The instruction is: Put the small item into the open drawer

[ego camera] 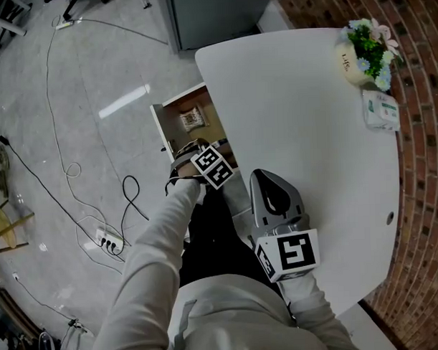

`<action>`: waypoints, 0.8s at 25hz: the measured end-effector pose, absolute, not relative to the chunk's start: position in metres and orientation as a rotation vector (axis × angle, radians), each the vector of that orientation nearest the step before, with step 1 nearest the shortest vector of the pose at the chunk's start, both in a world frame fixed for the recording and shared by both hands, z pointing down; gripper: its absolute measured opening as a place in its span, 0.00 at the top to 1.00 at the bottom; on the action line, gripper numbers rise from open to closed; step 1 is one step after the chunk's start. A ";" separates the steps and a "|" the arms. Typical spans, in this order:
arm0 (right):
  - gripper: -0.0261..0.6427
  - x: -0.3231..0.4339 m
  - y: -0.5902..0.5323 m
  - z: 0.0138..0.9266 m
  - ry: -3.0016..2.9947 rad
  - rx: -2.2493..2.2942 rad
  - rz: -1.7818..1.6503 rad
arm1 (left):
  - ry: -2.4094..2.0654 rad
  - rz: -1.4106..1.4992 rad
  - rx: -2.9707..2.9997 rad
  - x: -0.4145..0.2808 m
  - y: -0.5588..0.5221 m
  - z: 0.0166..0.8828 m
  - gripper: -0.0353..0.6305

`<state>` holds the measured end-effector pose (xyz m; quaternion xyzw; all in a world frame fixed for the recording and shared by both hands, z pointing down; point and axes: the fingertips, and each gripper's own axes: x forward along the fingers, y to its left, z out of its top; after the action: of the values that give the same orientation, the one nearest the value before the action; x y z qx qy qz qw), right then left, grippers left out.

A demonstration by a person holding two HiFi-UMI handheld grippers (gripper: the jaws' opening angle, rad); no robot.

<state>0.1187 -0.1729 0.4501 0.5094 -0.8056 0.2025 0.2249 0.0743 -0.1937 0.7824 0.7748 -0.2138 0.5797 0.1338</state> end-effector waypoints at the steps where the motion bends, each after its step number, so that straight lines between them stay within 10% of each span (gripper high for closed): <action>1: 0.92 0.119 -0.172 0.451 -2.216 1.406 0.565 | -0.615 1.680 2.241 0.074 -0.193 0.784 0.79; 20: 0.92 0.116 -0.166 0.455 -2.201 1.395 0.567 | -0.546 1.559 2.175 0.069 -0.177 0.787 0.68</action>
<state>0.1159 -0.1661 0.4553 0.5084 -0.8022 0.2065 0.2352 0.0694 -0.1771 0.7868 0.7795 -0.1958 0.5590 0.2038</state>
